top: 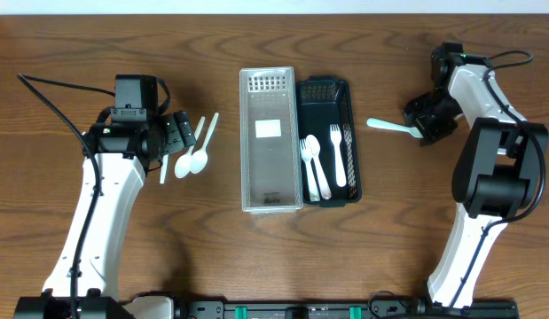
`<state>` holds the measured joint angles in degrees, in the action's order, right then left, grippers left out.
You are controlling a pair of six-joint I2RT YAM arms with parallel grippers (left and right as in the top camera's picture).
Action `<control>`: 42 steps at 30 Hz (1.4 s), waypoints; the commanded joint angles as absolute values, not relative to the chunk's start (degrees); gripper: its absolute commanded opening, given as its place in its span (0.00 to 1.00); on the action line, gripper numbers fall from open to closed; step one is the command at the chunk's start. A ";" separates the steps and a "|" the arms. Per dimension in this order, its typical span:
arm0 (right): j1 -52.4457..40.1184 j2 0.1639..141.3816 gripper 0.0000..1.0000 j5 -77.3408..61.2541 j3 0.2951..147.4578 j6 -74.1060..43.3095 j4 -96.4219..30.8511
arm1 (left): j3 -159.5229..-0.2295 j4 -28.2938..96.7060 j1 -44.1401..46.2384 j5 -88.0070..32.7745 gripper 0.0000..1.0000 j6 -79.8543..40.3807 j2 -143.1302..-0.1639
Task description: Pack container
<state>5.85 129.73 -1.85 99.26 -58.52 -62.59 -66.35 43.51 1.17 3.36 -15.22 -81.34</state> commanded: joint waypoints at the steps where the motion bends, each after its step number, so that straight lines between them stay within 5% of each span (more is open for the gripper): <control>1: 3.70 130.82 0.62 -3.88 99.31 -64.03 -62.81 | -67.35 43.66 0.89 3.42 0.98 -15.09 -81.67; 6: 0.84 130.82 0.54 1.30 98.65 -65.65 -58.67 | -67.35 43.66 0.89 3.42 0.98 -15.09 -81.67; 15: -1.89 130.85 0.66 19.16 97.82 -48.47 -49.91 | -67.35 43.66 0.89 3.42 0.98 -15.09 -81.67; 23: 0.60 130.85 0.65 12.08 97.80 -30.15 -51.05 | -67.35 43.66 0.89 3.42 0.98 -15.11 -81.67; 35: 1.72 130.85 0.58 6.59 97.80 -39.22 -63.81 | -67.35 43.66 0.89 3.42 0.98 -15.11 -81.67; 42: 1.28 130.85 0.64 4.47 97.80 -42.02 -63.40 | -67.35 43.66 0.89 3.42 0.98 -15.09 -81.67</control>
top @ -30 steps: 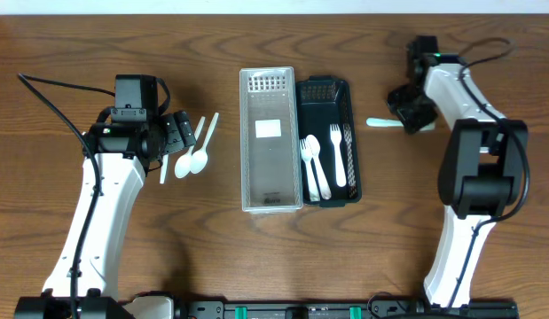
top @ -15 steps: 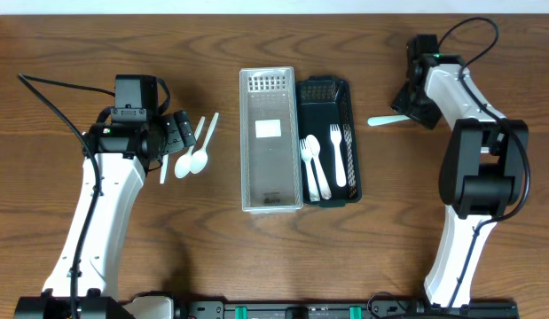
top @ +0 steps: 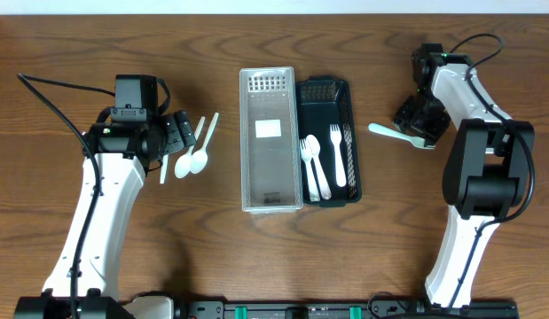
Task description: Pack container
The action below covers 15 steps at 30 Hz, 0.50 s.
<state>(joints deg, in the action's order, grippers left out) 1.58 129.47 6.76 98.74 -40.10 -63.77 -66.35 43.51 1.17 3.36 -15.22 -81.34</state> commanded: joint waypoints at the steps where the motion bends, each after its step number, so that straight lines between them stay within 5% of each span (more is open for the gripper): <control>1: 1.43 130.85 0.62 4.47 97.80 -42.00 -63.22 | -67.35 43.66 0.89 3.42 0.98 -15.09 -81.67; 15: 1.87 130.61 0.61 5.48 97.95 -41.78 -60.86 | -67.35 43.66 0.89 3.42 0.98 -15.09 -81.67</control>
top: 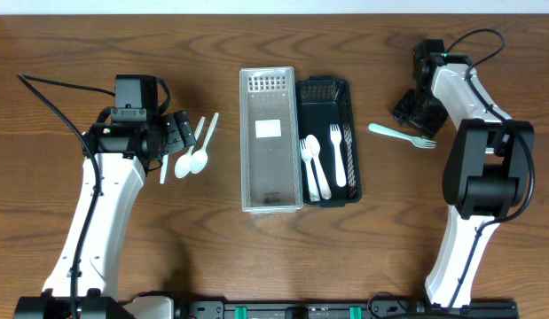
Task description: Pack container
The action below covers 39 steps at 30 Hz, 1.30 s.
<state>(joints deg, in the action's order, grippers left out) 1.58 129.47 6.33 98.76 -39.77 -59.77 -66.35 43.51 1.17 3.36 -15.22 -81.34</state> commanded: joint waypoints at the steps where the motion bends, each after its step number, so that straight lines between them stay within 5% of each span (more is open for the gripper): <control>1: 1.87 130.30 0.61 5.02 98.00 -42.19 -61.25 | -67.35 43.66 0.89 3.42 0.98 -15.11 -81.67; 25: -5.37 124.55 0.77 -0.45 97.84 -76.25 -58.94 | -67.35 43.66 0.89 3.42 0.98 -15.09 -81.67; 39: -3.03 124.84 0.81 5.34 96.16 -81.56 -54.54 | -67.35 43.68 0.89 3.42 0.98 -15.11 -81.67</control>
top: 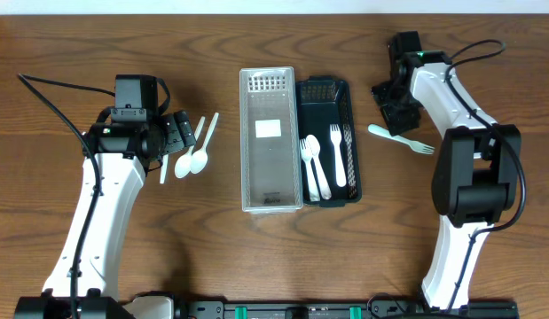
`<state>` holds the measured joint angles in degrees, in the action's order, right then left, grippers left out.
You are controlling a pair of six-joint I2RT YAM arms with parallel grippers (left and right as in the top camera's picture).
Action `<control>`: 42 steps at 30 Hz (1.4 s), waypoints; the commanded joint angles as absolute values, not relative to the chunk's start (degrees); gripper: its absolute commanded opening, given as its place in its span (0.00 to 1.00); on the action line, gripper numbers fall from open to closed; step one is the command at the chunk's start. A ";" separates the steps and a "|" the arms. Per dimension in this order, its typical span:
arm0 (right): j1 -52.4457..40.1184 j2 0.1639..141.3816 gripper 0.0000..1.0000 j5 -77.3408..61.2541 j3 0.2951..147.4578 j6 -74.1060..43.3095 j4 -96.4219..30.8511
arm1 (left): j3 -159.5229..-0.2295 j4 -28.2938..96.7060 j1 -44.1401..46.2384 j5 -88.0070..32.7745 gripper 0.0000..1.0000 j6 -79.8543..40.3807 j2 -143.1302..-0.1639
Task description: Pack container
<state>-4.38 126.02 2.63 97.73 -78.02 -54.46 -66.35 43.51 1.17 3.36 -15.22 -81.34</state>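
Observation:
A clear plastic basket (270,190) stands mid-table with nothing but a white label in it. Beside it on the right, a black basket (327,91) holds white spoons (309,159) and a white fork (337,158). Another white fork (402,138) lies on the wood right of the black basket, tines pointing right. My right gripper (391,122) hovers just above the fork's handle end, looking open with nothing in it. Two white spoons (192,159) and a knife lie at the left. My left gripper (184,133) sits open beside them.
The wooden table (256,257) runs to a light wall strip at the far edge. Both arm bases stand at the near edge, and a black rail runs along the front. Cables trail from each arm.
My right gripper has moved left and slightly farther back, from above the fork's tine half to above its handle end. The fork has barely shifted. The left arm is unchanged.
My right gripper first covered the tine end of the loose fork at the right. Then the fork lay free on the table with the gripper just behind it. The gripper has since moved left in steps, now near the handle. The left arm stayed still.

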 commanded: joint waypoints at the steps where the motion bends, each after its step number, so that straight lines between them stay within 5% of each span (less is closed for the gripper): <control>1: -2.72 124.84 0.82 5.76 95.04 -83.48 -54.11 | -67.35 43.68 0.89 3.42 0.98 -15.11 -81.67; 13: 0.43 124.84 0.75 0.58 83.22 -84.12 -46.87 | -67.35 43.68 0.89 3.42 0.98 -15.09 -81.67; 26: 0.23 120.25 0.70 -1.02 86.37 -60.73 -42.87 | -67.35 43.66 0.89 3.42 0.98 -15.09 -81.67; 34: -0.78 112.77 0.83 1.69 88.49 -64.77 -55.96 | -67.35 43.66 0.89 3.42 0.98 -15.09 -81.67; 42: -1.69 112.88 0.86 1.06 84.03 -65.43 -58.22 | -67.35 43.66 0.89 3.42 0.98 -15.09 -81.67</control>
<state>-0.60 112.77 0.21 86.17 -64.29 -58.35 -66.35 43.51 1.17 3.36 -15.22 -81.34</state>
